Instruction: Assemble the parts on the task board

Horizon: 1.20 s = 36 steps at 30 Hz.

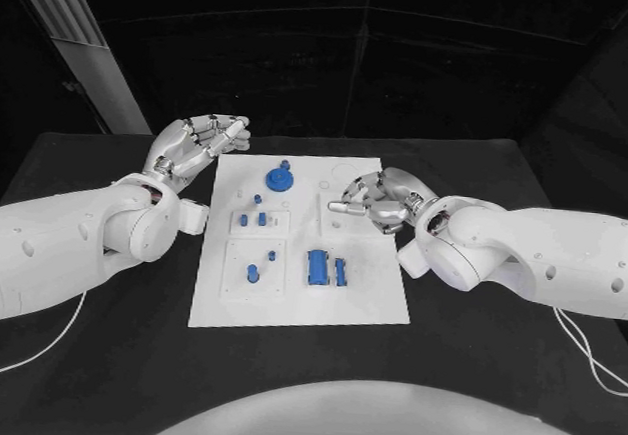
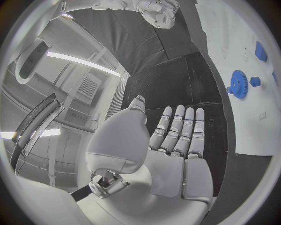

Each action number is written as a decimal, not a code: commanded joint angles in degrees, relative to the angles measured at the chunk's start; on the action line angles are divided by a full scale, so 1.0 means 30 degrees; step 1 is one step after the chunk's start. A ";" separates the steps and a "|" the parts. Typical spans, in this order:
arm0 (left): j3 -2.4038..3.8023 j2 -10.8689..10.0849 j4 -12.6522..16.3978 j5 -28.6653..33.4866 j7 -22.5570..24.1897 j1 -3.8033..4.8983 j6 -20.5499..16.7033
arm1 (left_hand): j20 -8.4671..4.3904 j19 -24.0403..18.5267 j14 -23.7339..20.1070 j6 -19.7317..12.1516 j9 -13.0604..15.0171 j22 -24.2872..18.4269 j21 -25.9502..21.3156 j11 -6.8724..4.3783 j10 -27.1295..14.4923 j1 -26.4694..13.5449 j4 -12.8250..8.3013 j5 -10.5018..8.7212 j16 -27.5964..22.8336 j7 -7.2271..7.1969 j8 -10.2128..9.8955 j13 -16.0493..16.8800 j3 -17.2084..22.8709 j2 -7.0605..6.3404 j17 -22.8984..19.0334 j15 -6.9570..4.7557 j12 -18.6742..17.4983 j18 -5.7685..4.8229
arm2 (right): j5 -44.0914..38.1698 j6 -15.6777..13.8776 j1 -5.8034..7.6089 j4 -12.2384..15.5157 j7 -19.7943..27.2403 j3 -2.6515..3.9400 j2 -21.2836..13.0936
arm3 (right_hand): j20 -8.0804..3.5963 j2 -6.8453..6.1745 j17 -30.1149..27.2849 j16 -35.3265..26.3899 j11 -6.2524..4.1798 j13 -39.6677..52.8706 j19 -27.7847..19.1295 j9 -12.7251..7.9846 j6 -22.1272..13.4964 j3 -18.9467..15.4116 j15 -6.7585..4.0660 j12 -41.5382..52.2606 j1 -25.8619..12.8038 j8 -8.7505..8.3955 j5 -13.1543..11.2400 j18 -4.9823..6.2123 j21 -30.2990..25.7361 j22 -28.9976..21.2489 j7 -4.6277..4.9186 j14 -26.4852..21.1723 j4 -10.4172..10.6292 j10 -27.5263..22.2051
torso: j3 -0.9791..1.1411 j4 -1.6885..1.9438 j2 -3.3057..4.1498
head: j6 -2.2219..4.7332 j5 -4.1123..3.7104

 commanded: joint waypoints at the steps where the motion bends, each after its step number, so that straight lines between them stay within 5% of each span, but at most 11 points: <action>1: 0.0012 0.0072 0.0117 0.0031 0.2786 -0.0058 0.0008 | -0.0001 -0.0033 -0.0195 -0.0181 -0.0035 -0.0033 -0.0075 -0.0041 -0.0201 -0.0040 -0.0002 0.0077 0.0112 0.1889 0.0103 -0.0026 -0.0173 0.0244 -0.0065 -0.0018 0.0113 -0.0349 | 0.3783 -0.3174 0.0051 -0.0528 0.6486 0.0010 0.0530 | 0.0423 0.0628 0.5032 0.0046 0.0634 0.4694 -0.0673 -0.1481 -0.0809 -0.0399 0.0598 -0.0060 0.0217 -0.1959 0.0184 0.0843 -0.3409 0.3468 0.0739 0.1982 0.0796 0.2082 | -0.0004 -0.0032 0.0005 | -0.0002 0.0242; 5: 0.0013 0.0069 0.0293 0.0030 0.3467 -0.0170 -0.0190 | 0.0002 0.0004 -0.0287 -0.0275 -0.0040 -0.0040 -0.0071 -0.0014 -0.0355 -0.0119 0.0018 0.0077 0.0159 0.1913 0.0166 -0.0036 -0.0269 0.0328 -0.0178 -0.0001 0.0114 -0.0346 | 0.4699 -0.3369 0.0058 -0.1238 0.9052 0.0005 0.1307 | 0.1508 0.1035 -0.4697 -0.7826 0.2079 -0.1119 -0.9474 -0.4071 -0.2140 -0.1378 0.1768 -0.7128 -0.1279 -0.4583 -0.0573 0.3043 -1.5985 -0.2344 0.2025 -0.5442 0.1122 -0.6279 | 0.0026 -0.0116 -0.0003 | 0.0486 0.0570; 12: 0.0015 0.0027 0.0638 0.0028 0.4571 -0.0332 -0.0510 | 0.0003 0.0036 -0.0609 -0.0520 -0.0037 -0.0081 -0.0102 0.0052 -0.0669 -0.0537 0.0023 -0.0112 0.0284 0.1966 0.0373 -0.0033 -0.0631 0.0406 -0.0461 0.0065 0.0181 -0.0381 | 0.5793 -0.2460 0.0056 -0.2105 1.1446 0.0000 0.2317 | 0.3157 0.1515 -1.2531 -1.7548 0.4124 -0.9952 -1.4000 -0.6101 -0.5195 -0.2972 0.4124 -1.8394 -0.4860 -0.6478 -0.1901 0.2319 -2.2633 -0.6826 0.3853 -1.4042 0.0610 -1.5490 | 0.0058 -0.0104 -0.0007 | 0.1324 0.0700; 20: 0.0016 -0.0031 0.1005 0.0026 0.5457 -0.0490 -0.0740 | 0.0004 -0.0153 -0.1592 -0.0981 -0.0024 -0.0205 -0.0298 0.0163 -0.1275 -0.0760 -0.0003 -0.0284 0.0512 0.2062 0.0783 -0.0018 -0.0962 0.0430 -0.0874 0.0236 0.0352 -0.0553 | 0.6497 -0.1404 0.0048 -0.2540 1.2641 -0.0002 0.2903 | 0.4050 -0.3230 -1.5942 -2.1343 0.5495 -1.4102 -1.8749 -0.7044 -1.0057 0.2224 0.5785 -2.2249 -0.9634 -0.7009 -0.2988 0.1539 -2.6826 -0.9743 0.4054 -1.9578 0.1333 -1.9630 | 0.0060 -0.0013 0.0002 | 0.1898 0.0738; 21: 0.0003 -0.0008 0.0912 0.0002 0.0000 -0.0507 -0.0486 | -0.1663 -0.2468 -0.2772 -0.4139 -0.1345 -0.4534 -0.1076 -0.1265 -0.3945 -0.7657 -0.1675 -0.1732 -0.4552 -0.1065 -0.1143 -0.1270 0.0183 -0.1159 -0.1486 -0.1160 -0.3107 -0.0959 | 0.5613 -0.2104 0.0018 -0.2514 1.0666 -0.0012 0.2864 | 0.2626 -0.1595 -1.8558 -2.3873 0.4013 -1.7350 -2.1406 -0.9605 -1.1456 0.2694 0.4496 -2.4528 -1.4969 -0.9525 -0.4203 -0.0141 -2.7592 -1.4222 0.1290 -2.1970 -0.0382 -2.1994 | 0.0053 -0.0047 -0.0016 | 0.1733 0.0707; 23: 0.0056 -0.0040 0.0982 0.0022 -0.0036 -0.0541 -0.0602 | -0.1862 -0.2818 -0.3001 -0.4590 -0.1345 -0.5050 -0.1204 -0.1419 -0.4329 -0.8541 -0.1854 -0.1977 -0.5079 -0.1095 -0.1306 -0.1270 0.0244 -0.1159 -0.1570 -0.1326 -0.3439 -0.0959 | 0.5729 -0.2159 -0.0028 -0.2530 1.0628 0.0050 0.2880 | 0.1696 -0.1595 -2.0416 -2.5601 0.3017 -1.9648 -2.3289 -1.1341 -1.2522 0.4269 0.3650 -2.6115 -1.8425 -1.1134 -0.4203 -0.0141 -2.8210 -1.7315 0.0754 -2.3704 -0.1511 -2.3709 | 0.0063 -0.0065 -0.0055 | 0.1791 0.0750; 24: 0.0109 -0.0071 0.1050 0.0041 -0.0071 -0.0575 -0.0716 | -0.1989 -0.3025 -0.3103 -0.4847 -0.1345 -0.5401 -0.1277 -0.1541 -0.4549 -0.9126 -0.1989 -0.2100 -0.5482 -0.1127 -0.1464 -0.1270 0.0331 -0.1159 -0.2951 -0.1429 -0.3724 -0.1025 | 0.5843 -0.2213 -0.0072 -0.2546 1.0590 0.0111 0.2895 | 0.1340 -0.1595 -2.1109 -2.6267 0.2641 -2.0505 -2.4008 -1.1996 -1.2934 0.4269 0.3323 -2.6715 -1.9834 -1.1754 -0.4203 -0.0141 -2.9777 -1.8484 -0.0649 -2.4373 -0.1956 -2.4349 | 0.0071 -0.0084 -0.0093 | 0.1848 0.0793; 26: 0.0325 -0.0199 0.1332 0.0123 -0.0217 -0.0715 -0.1188 | -0.2320 -0.3462 -0.3364 -0.5461 -0.1345 -0.6222 -0.1445 -0.1815 -0.5065 -1.0466 -0.2301 -0.2401 -0.6436 -0.1189 -0.1821 -0.1270 0.0539 -0.1159 -0.2951 -0.1689 -0.4378 -0.2512 | 0.6316 -0.2437 -0.0257 -0.2612 1.0433 0.0363 0.2959 | 0.0721 -0.1595 -2.2315 -2.7418 0.1983 -2.2000 -2.5247 -1.3132 -1.3659 0.4269 0.1538 -2.7764 -2.2305 -1.2833 -0.4203 -0.0141 -2.9777 -2.0505 -0.0649 -2.5511 -0.2713 -2.5452 | 0.0108 -0.0161 -0.0250 | 0.2085 0.0970; 27: 0.0441 -0.0268 0.1483 0.0167 -0.0295 -0.0789 -0.1441 | -0.2435 -0.3668 -0.3461 -0.5712 -0.1345 -0.6550 -0.1501 -0.1914 -0.5278 -1.0996 -0.2436 -0.2512 -0.6813 -0.1215 -0.1967 -0.1270 0.0611 -0.1159 -0.2951 -0.1787 -0.4635 -0.2512 | 0.6569 -0.2557 -0.0356 -0.2648 1.0348 0.0498 0.2993 | -0.0640 -0.1595 -2.2704 -2.7792 0.0578 -2.2482 -2.5642 -1.3498 -1.3868 0.4269 0.1538 -2.8102 -2.3088 -1.3181 -0.4203 -0.0141 -2.9777 -2.1160 -0.0649 -2.5889 -0.2956 -2.5817 | 0.0128 -0.0202 -0.0334 | 0.2212 0.1064; 30: 0.0894 -0.0536 0.2074 0.0337 -0.0600 -0.1081 -0.2429 | -0.2812 -0.4187 -0.3749 -0.6414 -0.1345 -0.7497 -0.1697 -0.2232 -0.5868 -1.2522 -0.2790 -0.2854 -0.7911 -0.1285 -0.2383 -0.1270 0.0853 -0.1159 -0.2951 -0.2074 -0.5384 -0.2512 | 0.7557 -0.3025 -0.0742 -0.2787 1.0020 0.1026 0.3127 | -0.0640 -0.1595 -2.3618 -2.9954 0.0578 -2.3619 -2.6587 -1.5630 -1.5216 0.4269 0.1538 -3.0060 -2.4934 -1.5204 -0.4203 -0.0141 -2.9777 -2.2701 -0.0649 -2.8018 -0.4369 -2.7918 | 0.0205 -0.0362 -0.0663 | 0.2706 0.1433; 36: 0.2405 -0.1433 0.4044 0.0906 -0.1618 -0.2055 -0.5727 | -0.3459 -0.5030 -0.4244 -0.7597 -0.1345 -0.9076 -0.3070 -0.2756 -0.6861 -1.5078 -0.3379 -0.3404 -0.9733 -0.1711 -0.3062 -0.1270 0.2573 -0.1159 -0.2951 -0.2569 -0.6629 -0.2512 | 0.9924 -0.4145 -0.1666 -0.3119 0.9233 0.2288 0.3446 | -0.0640 -0.1595 -2.4968 -2.9954 0.0578 -2.5306 -2.7986 -1.5630 -1.5216 0.4269 0.1538 -3.0060 -2.7678 -1.5204 -0.4203 -0.0141 -2.9777 -2.4968 -0.0649 -2.8018 -0.4369 -2.7918 | 0.0435 -0.0839 -0.1640 | 0.4177 0.2532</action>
